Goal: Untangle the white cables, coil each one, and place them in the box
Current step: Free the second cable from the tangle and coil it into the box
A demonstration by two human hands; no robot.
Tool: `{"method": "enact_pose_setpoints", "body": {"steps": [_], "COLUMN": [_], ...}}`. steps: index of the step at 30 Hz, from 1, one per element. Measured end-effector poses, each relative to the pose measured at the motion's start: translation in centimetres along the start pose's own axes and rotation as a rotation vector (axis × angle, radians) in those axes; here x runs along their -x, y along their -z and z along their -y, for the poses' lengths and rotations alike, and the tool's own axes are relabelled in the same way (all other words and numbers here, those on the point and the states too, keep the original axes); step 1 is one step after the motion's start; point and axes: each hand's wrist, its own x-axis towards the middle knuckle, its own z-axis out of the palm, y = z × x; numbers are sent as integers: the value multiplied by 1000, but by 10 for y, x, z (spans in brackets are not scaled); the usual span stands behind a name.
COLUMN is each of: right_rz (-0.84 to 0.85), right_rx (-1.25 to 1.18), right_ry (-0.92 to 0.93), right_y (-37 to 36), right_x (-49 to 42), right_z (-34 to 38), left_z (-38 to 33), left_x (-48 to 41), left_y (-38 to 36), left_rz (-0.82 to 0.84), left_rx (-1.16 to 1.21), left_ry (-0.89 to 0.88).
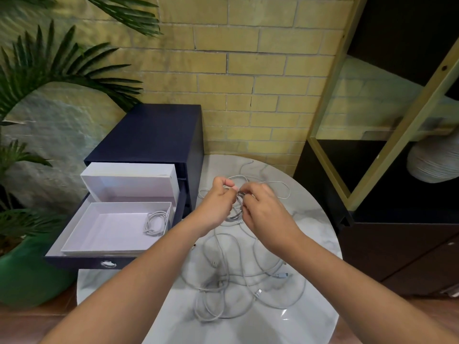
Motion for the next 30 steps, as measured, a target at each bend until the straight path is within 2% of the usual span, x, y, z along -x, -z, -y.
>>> {"method": "enact_pose_setpoints", "body": {"steps": [6, 12, 16, 20, 24, 26, 30], "right_rz": [8, 152, 173, 133, 117, 130, 196], "right_rx": [-55, -97, -147, -238, -233, -227, -169], "right_ry": [-56, -141, -210, -290, -310, -299, -250], "right_y": [4, 8, 9, 13, 15, 18, 25], "right_x": [-3, -1, 0, 0, 0, -1, -7], "right_z": [-1, -4, -3, -2, -2, -3, -7], "left_z": [-6, 4, 6, 7, 6, 6, 9], "left_x": [1, 7, 9, 8, 12, 12, 12], "left_y": [0, 7, 8, 10, 6, 5, 8], "left_rz": [32, 188, 139, 18, -13, 1, 108], "left_rx": [136, -18, -76, -239, -484, -628, -692], "left_ry": [86, 47, -35, -105, -204, -281, -255]}}
